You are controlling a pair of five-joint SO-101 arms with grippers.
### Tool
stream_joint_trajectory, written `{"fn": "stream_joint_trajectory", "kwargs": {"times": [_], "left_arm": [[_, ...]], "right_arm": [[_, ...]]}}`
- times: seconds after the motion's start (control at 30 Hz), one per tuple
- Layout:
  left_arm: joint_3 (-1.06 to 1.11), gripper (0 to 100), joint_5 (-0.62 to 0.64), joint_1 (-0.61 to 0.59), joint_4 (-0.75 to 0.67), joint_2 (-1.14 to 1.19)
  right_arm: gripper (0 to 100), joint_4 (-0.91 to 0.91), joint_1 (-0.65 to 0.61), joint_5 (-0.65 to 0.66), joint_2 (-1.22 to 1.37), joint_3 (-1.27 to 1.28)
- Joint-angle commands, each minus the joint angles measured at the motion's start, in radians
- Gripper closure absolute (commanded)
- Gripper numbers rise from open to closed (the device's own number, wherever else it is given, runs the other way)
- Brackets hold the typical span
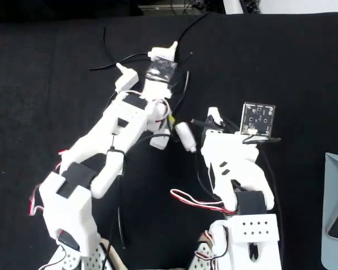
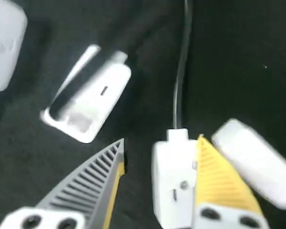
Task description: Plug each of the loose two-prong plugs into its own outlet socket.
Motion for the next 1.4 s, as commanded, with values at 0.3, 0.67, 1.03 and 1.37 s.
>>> {"fn": "stream_joint_trajectory", "kwargs": {"times": [0.3, 0.67, 1.03, 1.37], "left_arm": [[0.019, 79, -0.06, 0.03, 0.253, -0.008], [0.113, 80, -0.06, 0.03, 0.293, -0.138], [0.496, 83, -0.206, 0.004, 0.092, -0.477], [0.352, 77, -0.198, -0.196, 0.104, -0.486]], "right_arm": [[98.6, -0.021, 0.011, -0.011, -0.012, -0.047], [98.6, -0.021, 0.011, -0.008, -0.012, -0.045], [98.6, -0.021, 0.011, -0.014, -0.013, -0.045], [98.6, -0.021, 0.011, -0.014, -0.013, -0.044]]}}
